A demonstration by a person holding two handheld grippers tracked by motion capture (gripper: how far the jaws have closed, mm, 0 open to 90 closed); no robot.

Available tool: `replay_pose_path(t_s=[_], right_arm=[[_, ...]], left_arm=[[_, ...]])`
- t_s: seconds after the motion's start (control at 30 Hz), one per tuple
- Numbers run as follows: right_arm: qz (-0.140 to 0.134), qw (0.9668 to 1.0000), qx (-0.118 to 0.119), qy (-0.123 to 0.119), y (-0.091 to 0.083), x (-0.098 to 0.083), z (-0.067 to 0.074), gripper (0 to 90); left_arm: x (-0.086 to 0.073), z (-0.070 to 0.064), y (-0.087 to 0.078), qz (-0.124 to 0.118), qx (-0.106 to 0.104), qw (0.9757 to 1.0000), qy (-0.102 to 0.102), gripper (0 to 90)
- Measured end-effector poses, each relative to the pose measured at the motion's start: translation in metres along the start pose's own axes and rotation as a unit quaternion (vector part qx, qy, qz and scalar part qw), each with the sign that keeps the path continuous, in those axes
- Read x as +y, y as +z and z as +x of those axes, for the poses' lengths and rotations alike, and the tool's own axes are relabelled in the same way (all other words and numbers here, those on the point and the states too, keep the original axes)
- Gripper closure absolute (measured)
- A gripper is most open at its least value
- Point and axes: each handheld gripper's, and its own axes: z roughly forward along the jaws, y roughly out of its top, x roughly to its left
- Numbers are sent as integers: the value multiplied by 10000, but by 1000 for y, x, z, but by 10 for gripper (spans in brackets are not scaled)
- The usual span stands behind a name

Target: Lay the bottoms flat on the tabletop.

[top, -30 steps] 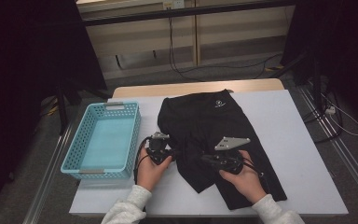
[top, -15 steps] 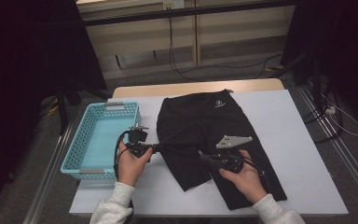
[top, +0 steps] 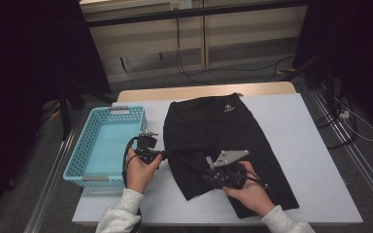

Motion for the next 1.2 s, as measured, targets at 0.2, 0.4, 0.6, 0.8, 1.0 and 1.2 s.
replay_pose_path(t_s=[0.2, 0.4, 0.6, 0.8, 1.0, 1.2], right_arm=[[300, 9992, -218, -171, 12, -4, 4, 795], [240, 9996, -117, -44, 12, -3, 0, 898], [-291, 9992, 7, 271, -7, 6, -7, 900], [-634, 9956, -66, 688, -21, 4, -21, 900], [-933, 9907, -142, 984, -33, 3, -33, 900], [-956, 9896, -338, 1018, -38, 0, -39, 900]], left_arm=[[-1, 1, 2, 12, -33, 10000, -6, 877], [-1, 0, 3, -37, -21, 10000, 17, 875], [-1, 2, 2, -34, -26, 10000, -16, 871], [-1, 0, 3, -18, -71, 9999, 87, 849], [-1, -3, 4, -158, -68, 9996, 208, 603], [-7, -10, -1, -167, -55, 9994, 307, 450]])
